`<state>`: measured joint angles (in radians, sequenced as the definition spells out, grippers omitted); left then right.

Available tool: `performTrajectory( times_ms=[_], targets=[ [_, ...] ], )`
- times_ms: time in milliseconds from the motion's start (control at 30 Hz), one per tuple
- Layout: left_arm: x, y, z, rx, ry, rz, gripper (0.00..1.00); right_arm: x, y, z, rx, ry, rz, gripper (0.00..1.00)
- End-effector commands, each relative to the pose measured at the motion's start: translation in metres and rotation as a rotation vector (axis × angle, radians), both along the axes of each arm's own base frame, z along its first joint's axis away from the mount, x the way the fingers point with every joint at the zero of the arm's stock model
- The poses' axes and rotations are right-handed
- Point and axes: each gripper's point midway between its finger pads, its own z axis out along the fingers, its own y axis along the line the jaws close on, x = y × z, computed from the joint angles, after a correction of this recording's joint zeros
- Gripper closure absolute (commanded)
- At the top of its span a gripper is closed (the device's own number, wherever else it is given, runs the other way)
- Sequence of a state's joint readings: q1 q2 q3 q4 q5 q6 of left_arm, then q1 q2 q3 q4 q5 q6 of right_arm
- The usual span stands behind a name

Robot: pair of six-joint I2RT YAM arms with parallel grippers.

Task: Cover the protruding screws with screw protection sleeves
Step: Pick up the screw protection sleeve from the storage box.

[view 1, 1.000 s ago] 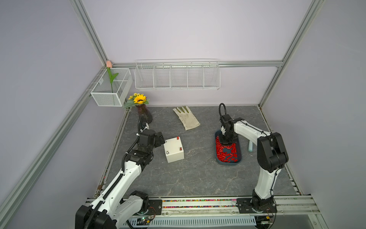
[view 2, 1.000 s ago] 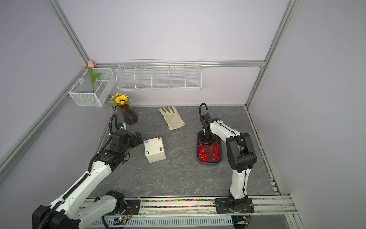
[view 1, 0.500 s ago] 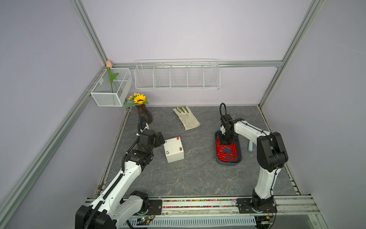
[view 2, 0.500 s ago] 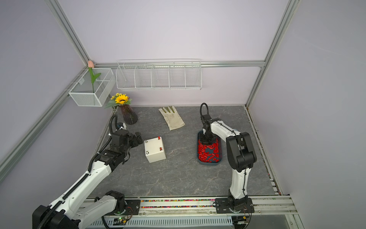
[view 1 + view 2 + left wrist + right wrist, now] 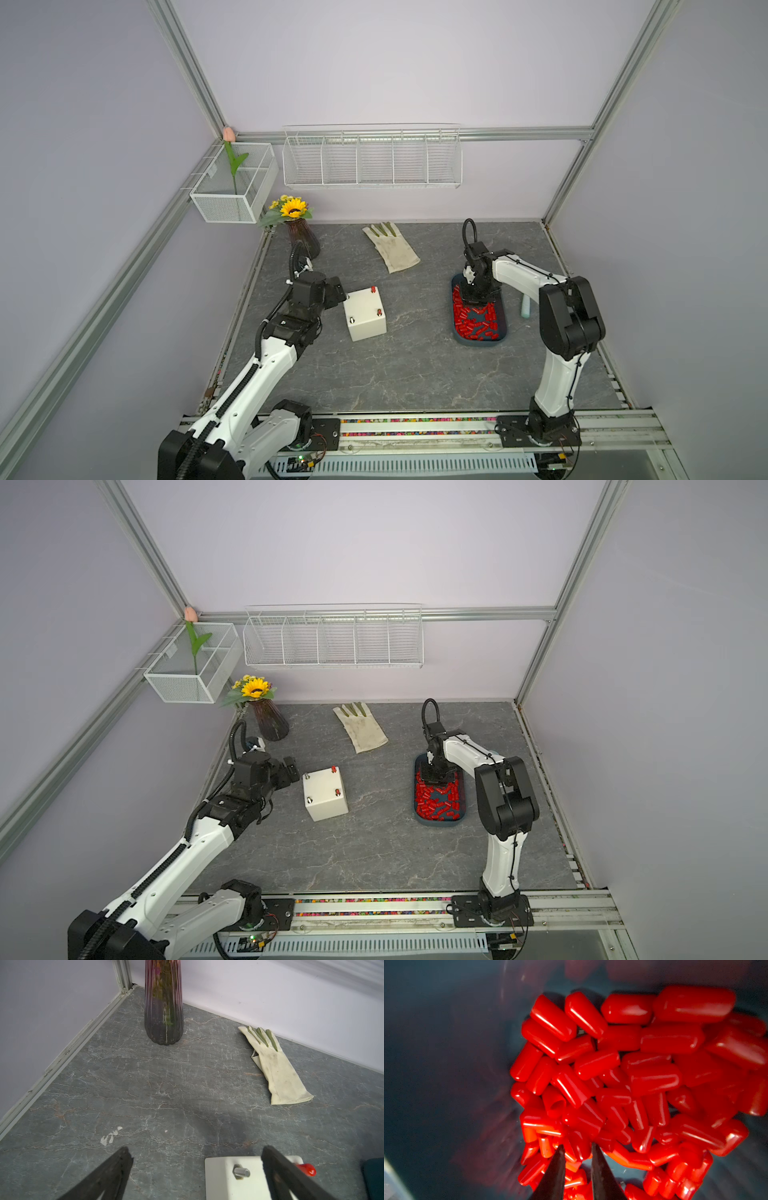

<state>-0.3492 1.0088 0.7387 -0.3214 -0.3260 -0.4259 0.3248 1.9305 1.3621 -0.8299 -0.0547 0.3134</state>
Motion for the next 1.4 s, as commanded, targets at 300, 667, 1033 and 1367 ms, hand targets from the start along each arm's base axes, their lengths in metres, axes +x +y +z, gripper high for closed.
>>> performTrajectory(
  times_ms=[300,667,1033,1367],
  targets=[
    [0.0017,0.0012,0.0165,-0.009,-0.032,0.018,0.01,-0.0025,-0.0017,-0.0139,0.020,0.024,0.000,0.76],
    [0.0024,0.0014,0.0171,-0.008,-0.032,0.021,0.01,-0.0060,-0.0005,-0.0147,0.035,0.032,-0.001,0.76],
    [0.0029,0.0002,0.0170,-0.015,-0.033,0.018,0.01,-0.0100,-0.0019,-0.0135,0.037,0.030,-0.005,0.76],
    [0.0021,0.0011,0.0182,-0.015,-0.036,0.020,0.01,-0.0093,-0.0024,-0.0080,0.038,0.017,-0.004,0.82]
  ],
)
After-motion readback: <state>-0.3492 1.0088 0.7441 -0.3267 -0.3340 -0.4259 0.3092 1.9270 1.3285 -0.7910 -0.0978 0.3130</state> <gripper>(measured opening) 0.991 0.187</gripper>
